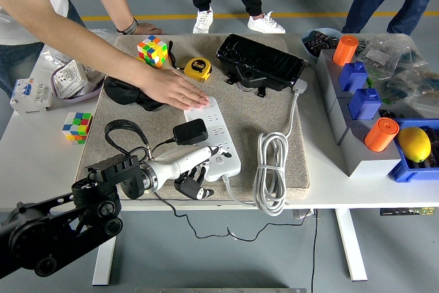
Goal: Put the plug near the board,insert it into the board,press the button,pull the plug out
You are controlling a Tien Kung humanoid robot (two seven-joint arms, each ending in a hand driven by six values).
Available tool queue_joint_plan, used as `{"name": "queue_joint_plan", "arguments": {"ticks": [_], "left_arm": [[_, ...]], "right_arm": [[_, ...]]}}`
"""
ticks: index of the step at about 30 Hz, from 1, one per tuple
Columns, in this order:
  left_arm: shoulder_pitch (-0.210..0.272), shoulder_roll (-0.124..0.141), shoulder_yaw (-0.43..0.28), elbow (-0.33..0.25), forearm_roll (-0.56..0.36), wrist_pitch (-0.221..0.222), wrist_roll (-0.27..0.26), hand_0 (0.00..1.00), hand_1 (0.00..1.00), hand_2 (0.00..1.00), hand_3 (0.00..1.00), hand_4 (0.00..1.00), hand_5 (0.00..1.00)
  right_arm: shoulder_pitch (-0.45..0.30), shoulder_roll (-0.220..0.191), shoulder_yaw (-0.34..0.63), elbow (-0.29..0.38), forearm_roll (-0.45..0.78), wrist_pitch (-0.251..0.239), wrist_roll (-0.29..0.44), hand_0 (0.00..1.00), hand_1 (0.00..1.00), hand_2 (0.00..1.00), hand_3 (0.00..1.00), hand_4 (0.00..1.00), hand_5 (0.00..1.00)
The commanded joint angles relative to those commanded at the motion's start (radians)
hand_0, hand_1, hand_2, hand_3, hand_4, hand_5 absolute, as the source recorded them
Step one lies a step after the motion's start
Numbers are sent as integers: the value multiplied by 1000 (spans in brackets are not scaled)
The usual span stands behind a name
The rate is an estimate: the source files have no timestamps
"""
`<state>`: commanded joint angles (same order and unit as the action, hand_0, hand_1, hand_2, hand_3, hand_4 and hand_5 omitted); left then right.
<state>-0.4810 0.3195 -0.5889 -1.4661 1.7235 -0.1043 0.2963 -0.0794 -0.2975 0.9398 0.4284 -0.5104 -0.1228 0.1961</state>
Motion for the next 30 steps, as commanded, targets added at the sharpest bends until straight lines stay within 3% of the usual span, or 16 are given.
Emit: {"name": "queue_joint_plan", "arguments": {"ticks": [30], "left_arm": [[9, 18, 5, 8, 2, -50, 38, 45, 104, 205, 859, 787, 2]], "right_arm": [[0, 0, 7, 4, -5, -1, 1, 608, 610, 560, 544, 726, 222]]}}
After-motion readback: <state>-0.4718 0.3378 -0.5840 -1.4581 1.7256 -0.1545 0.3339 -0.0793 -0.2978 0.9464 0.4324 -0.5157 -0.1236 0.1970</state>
